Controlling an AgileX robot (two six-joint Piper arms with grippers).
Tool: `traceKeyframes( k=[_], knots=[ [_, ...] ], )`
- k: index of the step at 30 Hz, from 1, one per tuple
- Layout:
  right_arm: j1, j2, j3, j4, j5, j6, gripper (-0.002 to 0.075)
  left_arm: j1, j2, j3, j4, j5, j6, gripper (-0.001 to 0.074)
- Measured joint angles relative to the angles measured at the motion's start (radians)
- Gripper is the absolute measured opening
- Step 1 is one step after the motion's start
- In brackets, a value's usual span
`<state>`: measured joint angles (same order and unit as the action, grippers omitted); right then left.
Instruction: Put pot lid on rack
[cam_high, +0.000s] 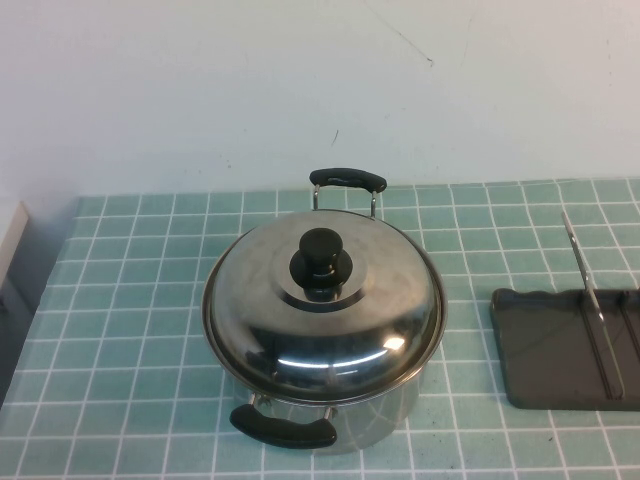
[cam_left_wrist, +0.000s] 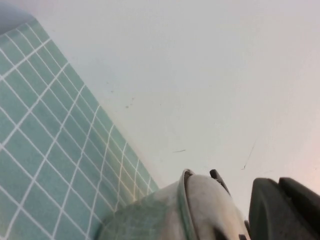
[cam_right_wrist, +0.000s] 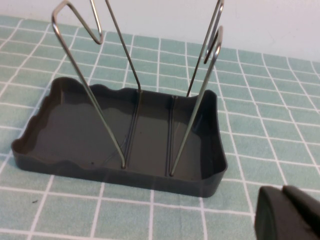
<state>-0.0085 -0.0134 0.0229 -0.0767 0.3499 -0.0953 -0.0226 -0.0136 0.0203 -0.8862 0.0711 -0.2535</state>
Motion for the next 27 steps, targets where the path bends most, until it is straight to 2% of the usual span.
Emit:
traceKeyframes(
  k=[7,12,14,16,21,24,27],
  knots=[
    [0.000,0.000,0.000,0.000,0.000,0.000,-0.0001,0.000,0.000,0.000,-0.051,-0.056,0.048,-0.0003],
    [0.000,0.000,0.000,0.000,0.000,0.000,-0.0001,-0.002,0.000,-0.064,0.003,0.061,0.282,-0.0003],
    [0.000,0.000,0.000,0.000,0.000,0.000,-0.0001,-0.002,0.007,-0.132,0.090,0.098,0.353,-0.0003],
    [0.000,0.000,0.000,0.000,0.000,0.000,-0.0001,-0.002,0.033,-0.214,0.287,0.123,0.358,-0.0003],
    [0.000,0.000,0.000,0.000,0.000,0.000,-0.0001,-0.002,0.128,-0.327,0.756,0.077,0.136,-0.0001],
    [0.000,0.000,0.000,0.000,0.000,0.000,-0.0001,-0.002,0.190,-0.346,0.850,-0.004,0.066,0.0027],
    [0.000,0.000,0.000,0.000,0.000,0.000,-0.0001,-0.006,0.269,-0.348,0.910,-0.058,0.043,0.0106]
  ],
)
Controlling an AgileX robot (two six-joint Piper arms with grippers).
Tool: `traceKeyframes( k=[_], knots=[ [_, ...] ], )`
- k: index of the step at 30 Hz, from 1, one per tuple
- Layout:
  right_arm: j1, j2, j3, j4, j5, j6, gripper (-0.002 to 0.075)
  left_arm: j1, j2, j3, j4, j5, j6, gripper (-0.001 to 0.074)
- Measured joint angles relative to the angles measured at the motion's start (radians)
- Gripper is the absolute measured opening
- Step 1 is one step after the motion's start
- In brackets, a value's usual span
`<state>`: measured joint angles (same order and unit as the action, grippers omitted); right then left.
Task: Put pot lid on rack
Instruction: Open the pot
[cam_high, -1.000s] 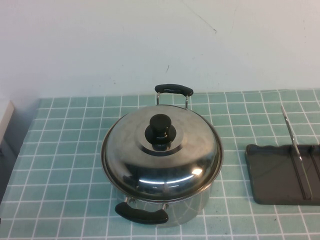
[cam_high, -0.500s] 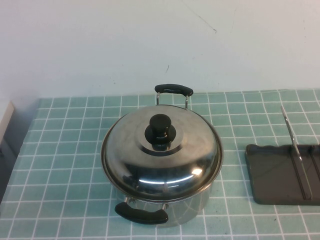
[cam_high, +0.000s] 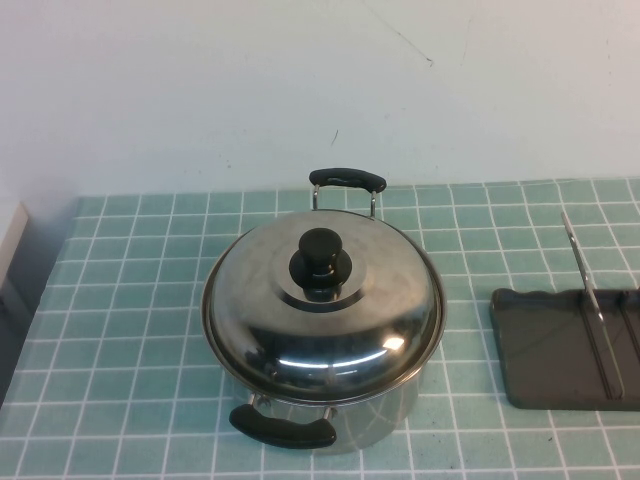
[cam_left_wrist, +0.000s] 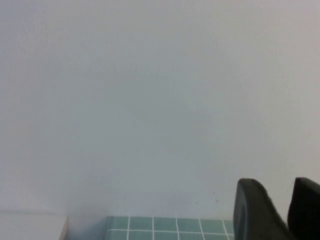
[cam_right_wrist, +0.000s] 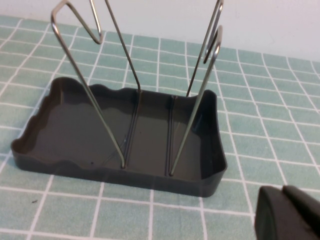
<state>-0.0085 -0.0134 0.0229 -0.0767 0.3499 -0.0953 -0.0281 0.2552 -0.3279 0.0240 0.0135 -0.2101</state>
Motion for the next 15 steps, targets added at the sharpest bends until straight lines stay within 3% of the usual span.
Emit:
traceKeyframes(
  k=[3,8,15],
  knots=[
    [0.000,0.000,0.000,0.000,0.000,0.000,-0.0001,-0.048,0.079,0.000,0.042,-0.048,-0.006,0.0237],
    [0.000,0.000,0.000,0.000,0.000,0.000,-0.0001,-0.202,0.233,-0.026,0.095,-0.121,-0.029,0.0459],
    [0.000,0.000,0.000,0.000,0.000,0.000,-0.0001,-0.434,0.506,-0.097,0.132,-0.318,-0.048,0.0516]
  ],
)
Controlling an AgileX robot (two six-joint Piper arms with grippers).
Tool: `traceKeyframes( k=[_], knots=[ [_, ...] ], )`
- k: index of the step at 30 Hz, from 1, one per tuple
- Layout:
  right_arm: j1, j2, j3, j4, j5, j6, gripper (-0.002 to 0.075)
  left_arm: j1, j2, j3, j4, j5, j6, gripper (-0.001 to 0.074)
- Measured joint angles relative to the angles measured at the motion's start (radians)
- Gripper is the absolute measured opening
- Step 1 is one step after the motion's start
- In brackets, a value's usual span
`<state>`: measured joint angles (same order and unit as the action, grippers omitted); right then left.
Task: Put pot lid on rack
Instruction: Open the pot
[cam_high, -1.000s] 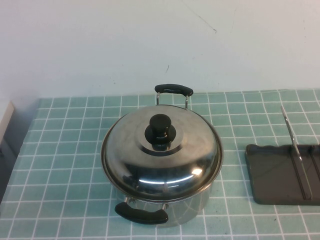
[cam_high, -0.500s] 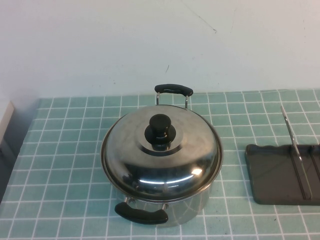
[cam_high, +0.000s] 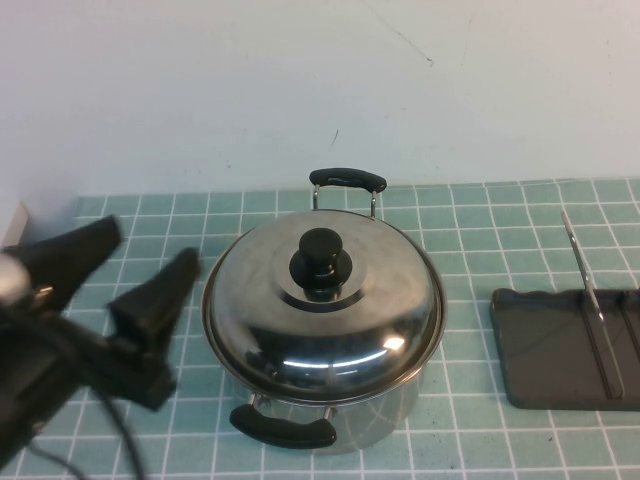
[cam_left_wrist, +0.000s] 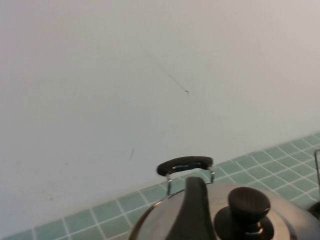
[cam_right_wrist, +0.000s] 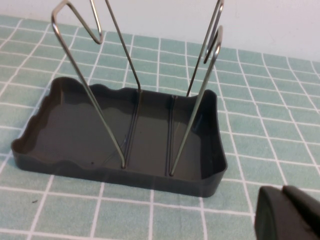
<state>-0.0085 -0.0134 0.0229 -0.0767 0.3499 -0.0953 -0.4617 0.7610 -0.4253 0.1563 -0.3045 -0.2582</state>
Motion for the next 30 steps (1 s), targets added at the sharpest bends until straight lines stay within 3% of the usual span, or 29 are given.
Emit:
traceKeyframes(
  k=[6,17,27,30],
  knots=[
    [0.000,0.000,0.000,0.000,0.000,0.000,-0.0001,-0.073,0.270,-0.056,0.017,-0.185,0.015,0.0520],
    [0.000,0.000,0.000,0.000,0.000,0.000,-0.0001,-0.081,0.654,-0.188,0.046,-0.474,0.018,0.0521],
    [0.000,0.000,0.000,0.000,0.000,0.000,-0.0001,-0.083,0.840,-0.234,0.028,-0.506,0.010,0.0519],
    [0.000,0.000,0.000,0.000,0.000,0.000,-0.0001,-0.083,0.860,-0.238,0.011,-0.524,0.004,0.0479]
  ],
)
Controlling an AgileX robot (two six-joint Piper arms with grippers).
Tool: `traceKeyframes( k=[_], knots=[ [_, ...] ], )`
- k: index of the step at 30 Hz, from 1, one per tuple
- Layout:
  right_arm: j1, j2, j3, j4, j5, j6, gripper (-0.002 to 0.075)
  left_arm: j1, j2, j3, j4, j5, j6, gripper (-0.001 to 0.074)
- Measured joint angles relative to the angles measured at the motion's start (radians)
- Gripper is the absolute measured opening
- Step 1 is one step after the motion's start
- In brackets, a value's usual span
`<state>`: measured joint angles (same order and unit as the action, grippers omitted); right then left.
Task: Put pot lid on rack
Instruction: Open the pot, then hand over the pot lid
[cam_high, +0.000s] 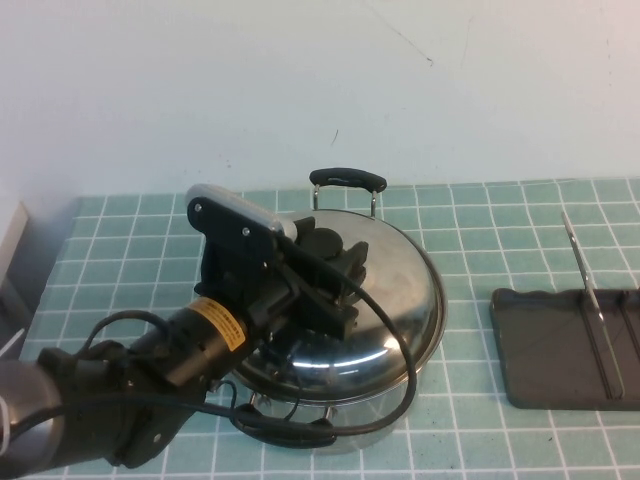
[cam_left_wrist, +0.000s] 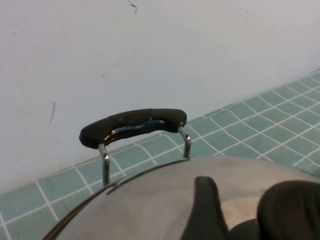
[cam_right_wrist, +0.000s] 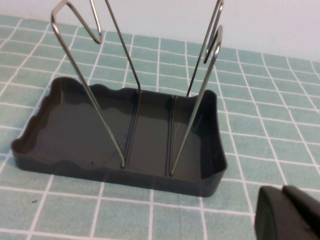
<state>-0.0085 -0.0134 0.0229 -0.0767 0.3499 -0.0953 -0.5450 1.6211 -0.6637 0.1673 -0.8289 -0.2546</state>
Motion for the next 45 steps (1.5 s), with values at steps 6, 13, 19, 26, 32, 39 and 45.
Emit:
traceKeyframes(
  k=[6,13,19,26,32,39,45],
  knots=[
    [0.000,0.000,0.000,0.000,0.000,0.000,-0.0001,0.000,0.006,-0.004,-0.006,-0.028,-0.008,0.0310],
    [0.000,0.000,0.000,0.000,0.000,0.000,-0.0001,0.000,-0.117,0.002,0.029,-0.069,-0.099,0.0310],
    [0.000,0.000,0.004,0.212,-0.053,0.160,-0.0001,0.000,-0.287,0.002,0.144,-0.123,-0.640,0.0310],
    [0.000,0.000,0.004,0.629,-0.131,0.318,-0.0001,0.000,-0.267,0.002,0.206,-0.170,-0.856,0.0310],
    [0.000,0.000,0.004,0.729,-0.108,0.269,-0.0001,0.000,-0.207,0.002,0.215,-0.260,-0.882,0.0310],
    [0.000,0.000,-0.021,1.363,0.018,-0.379,-0.0001,0.000,-0.179,-0.001,0.230,-0.283,-0.586,0.0310],
    [0.000,0.138,-0.134,1.748,0.123,-0.795,-0.0001,0.000,-0.171,-0.074,0.285,-0.287,-0.510,0.0310]
  ],
)
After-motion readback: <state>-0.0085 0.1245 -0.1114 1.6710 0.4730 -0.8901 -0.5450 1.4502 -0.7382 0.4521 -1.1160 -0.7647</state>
